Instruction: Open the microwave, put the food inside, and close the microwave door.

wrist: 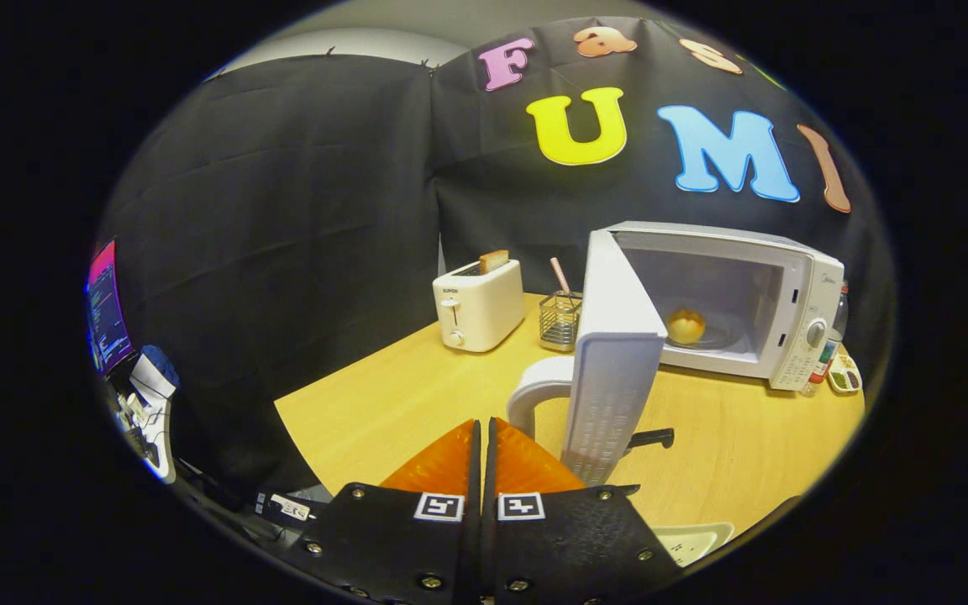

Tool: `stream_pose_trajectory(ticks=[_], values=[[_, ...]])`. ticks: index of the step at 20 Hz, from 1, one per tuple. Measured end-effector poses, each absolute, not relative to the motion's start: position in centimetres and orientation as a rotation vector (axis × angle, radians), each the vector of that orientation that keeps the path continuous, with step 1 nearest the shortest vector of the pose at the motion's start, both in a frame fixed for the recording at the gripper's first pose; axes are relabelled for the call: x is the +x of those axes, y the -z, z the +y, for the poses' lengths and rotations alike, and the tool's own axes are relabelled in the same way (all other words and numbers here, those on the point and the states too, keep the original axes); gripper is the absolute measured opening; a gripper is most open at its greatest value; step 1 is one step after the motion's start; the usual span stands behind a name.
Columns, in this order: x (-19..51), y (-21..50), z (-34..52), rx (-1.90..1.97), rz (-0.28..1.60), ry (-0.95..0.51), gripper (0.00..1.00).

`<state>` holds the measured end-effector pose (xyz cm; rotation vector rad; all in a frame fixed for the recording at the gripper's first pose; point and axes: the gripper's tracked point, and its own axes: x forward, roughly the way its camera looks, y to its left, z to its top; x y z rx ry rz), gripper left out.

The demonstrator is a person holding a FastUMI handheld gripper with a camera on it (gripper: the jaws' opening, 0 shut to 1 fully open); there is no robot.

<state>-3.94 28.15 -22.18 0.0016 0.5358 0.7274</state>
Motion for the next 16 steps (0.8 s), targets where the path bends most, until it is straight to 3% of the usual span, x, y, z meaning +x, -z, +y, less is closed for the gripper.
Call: stream_pose_trajectory(ticks=[16], values=[[6.2,22.9,16.4,0.044,0.518,-0.463,0.01]])
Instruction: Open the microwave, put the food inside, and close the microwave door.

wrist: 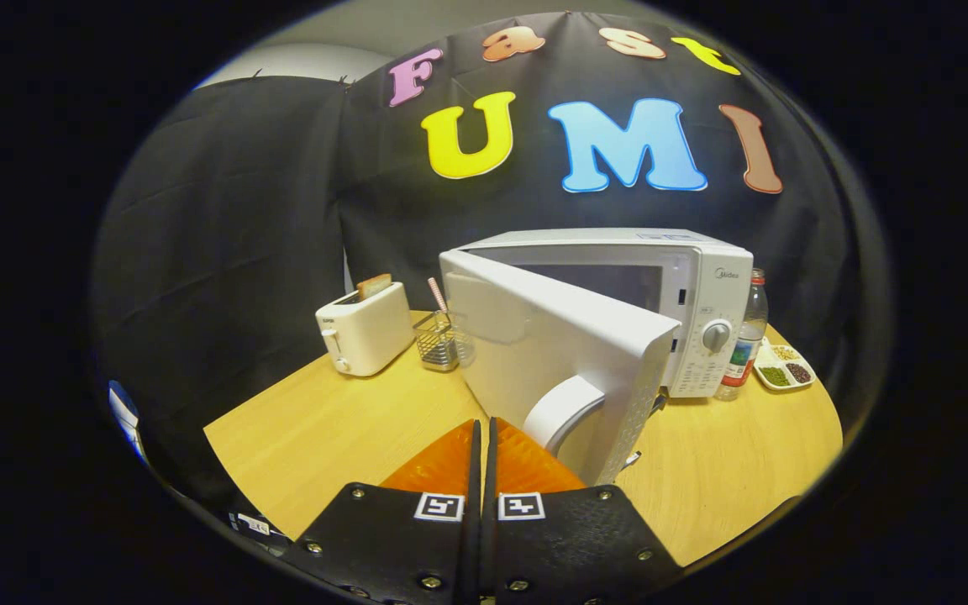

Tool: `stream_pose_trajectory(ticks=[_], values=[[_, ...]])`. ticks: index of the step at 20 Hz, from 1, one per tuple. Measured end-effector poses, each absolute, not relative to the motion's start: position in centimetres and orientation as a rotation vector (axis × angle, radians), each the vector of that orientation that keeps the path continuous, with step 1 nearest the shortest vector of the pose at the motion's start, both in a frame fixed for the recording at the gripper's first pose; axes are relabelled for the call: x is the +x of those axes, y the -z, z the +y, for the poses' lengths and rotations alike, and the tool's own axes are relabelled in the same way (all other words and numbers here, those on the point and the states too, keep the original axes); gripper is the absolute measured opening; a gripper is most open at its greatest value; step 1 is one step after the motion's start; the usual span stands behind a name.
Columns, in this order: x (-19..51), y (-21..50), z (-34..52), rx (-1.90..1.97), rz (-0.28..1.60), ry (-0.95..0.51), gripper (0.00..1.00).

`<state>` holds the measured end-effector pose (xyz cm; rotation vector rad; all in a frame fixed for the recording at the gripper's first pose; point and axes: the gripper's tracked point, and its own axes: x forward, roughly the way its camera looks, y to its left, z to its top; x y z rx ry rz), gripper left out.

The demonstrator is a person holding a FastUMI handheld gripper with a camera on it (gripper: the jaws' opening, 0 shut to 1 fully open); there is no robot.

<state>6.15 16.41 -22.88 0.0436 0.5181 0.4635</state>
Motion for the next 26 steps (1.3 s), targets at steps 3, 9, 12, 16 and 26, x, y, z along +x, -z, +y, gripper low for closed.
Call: stream_pose_trajectory(ticks=[3,9,12,16,26], values=[[8.2,23.1,14.6,0.037,0.516,-0.426,0.01],[12.3,23.9,12.2,0.037,0.511,-0.377,0.01],[14.8,24.3,11.3,0.037,0.505,-0.345,0.01],[18.1,25.1,10.1,0.035,0.503,-0.3,0.01],[25.3,26.3,8.5,0.063,0.484,-0.187,0.01]])
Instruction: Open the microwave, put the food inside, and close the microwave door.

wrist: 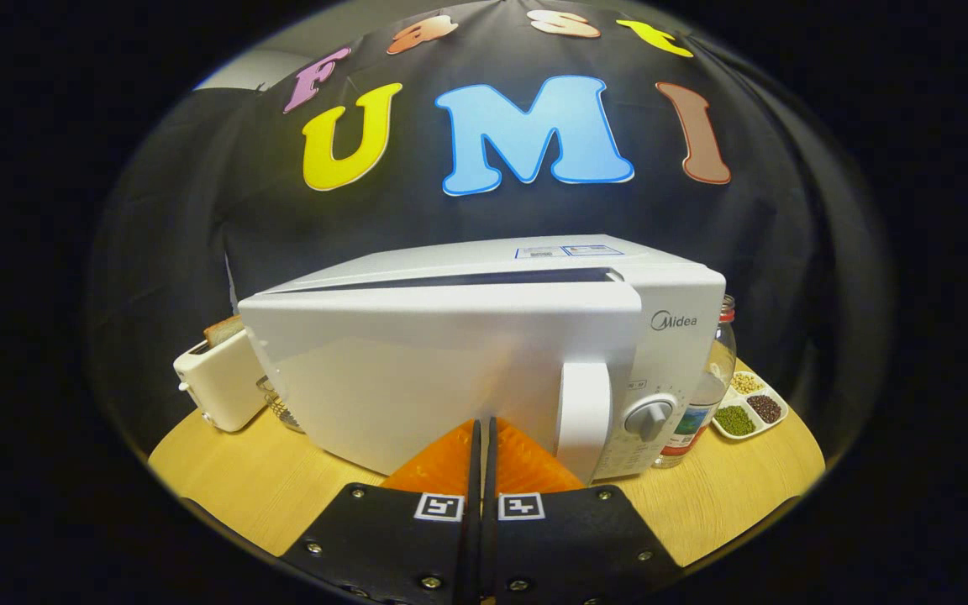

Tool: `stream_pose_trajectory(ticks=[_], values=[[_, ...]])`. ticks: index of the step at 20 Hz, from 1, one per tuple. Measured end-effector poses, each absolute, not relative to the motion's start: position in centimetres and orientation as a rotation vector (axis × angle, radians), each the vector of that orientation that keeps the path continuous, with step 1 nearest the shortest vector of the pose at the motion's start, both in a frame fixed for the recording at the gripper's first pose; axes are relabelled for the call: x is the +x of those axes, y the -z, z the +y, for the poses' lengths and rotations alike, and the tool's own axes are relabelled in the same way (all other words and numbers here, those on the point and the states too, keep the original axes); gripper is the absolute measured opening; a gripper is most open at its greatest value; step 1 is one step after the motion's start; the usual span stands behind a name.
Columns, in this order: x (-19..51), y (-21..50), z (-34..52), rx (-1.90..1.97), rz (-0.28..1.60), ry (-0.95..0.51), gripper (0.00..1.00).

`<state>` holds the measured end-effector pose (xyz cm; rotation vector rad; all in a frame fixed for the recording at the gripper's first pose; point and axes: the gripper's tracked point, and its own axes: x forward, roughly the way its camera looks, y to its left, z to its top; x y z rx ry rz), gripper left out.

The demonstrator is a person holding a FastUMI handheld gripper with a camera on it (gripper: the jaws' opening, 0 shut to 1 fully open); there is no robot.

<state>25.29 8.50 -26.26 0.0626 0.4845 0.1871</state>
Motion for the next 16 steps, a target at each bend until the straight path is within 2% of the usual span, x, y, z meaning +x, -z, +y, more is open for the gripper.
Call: stream_pose_trajectory(ticks=[8,16], values=[[27.9,26.4,8.3,0.03,0.475,-0.15,0.01],[23.6,21.6,8.5,0.012,0.393,-0.129,0.02]])
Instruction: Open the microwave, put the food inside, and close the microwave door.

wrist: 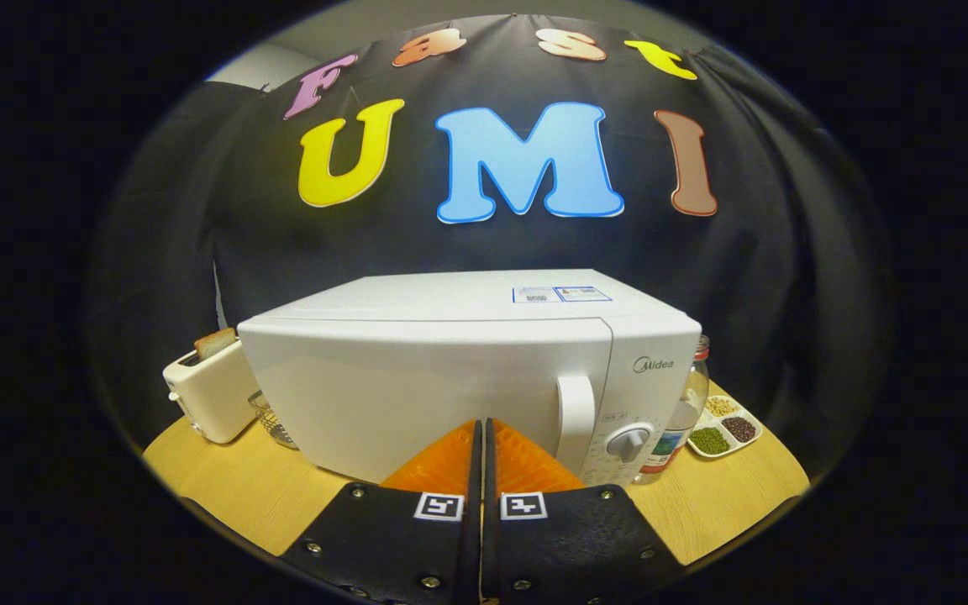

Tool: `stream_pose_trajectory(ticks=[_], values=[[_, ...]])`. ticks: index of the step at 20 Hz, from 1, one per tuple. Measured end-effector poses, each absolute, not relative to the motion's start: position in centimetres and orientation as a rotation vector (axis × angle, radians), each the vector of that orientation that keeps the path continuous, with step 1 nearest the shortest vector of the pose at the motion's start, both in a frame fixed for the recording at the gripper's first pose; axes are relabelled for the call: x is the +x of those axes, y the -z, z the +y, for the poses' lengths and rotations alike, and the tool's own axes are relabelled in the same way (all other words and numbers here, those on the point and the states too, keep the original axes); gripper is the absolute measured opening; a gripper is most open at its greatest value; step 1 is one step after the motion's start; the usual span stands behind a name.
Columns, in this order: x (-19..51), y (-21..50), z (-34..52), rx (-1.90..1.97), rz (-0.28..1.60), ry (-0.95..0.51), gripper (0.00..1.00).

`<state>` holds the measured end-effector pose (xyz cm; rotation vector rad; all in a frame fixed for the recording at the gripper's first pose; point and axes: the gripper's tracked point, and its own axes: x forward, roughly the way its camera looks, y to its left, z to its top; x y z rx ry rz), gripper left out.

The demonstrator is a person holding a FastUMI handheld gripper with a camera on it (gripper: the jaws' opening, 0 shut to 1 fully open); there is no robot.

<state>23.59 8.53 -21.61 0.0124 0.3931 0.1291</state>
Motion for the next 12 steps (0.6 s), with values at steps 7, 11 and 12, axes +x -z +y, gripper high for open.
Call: stream_pose_trajectory(ticks=[7,11,12], values=[[17.0,15.7,7.0,0.023,0.309,-0.082,0.02],[12.8,12.7,6.8,0.03,0.267,-0.086,0.06],[11.6,12.4,6.9,0.032,0.263,-0.092,0.08]])
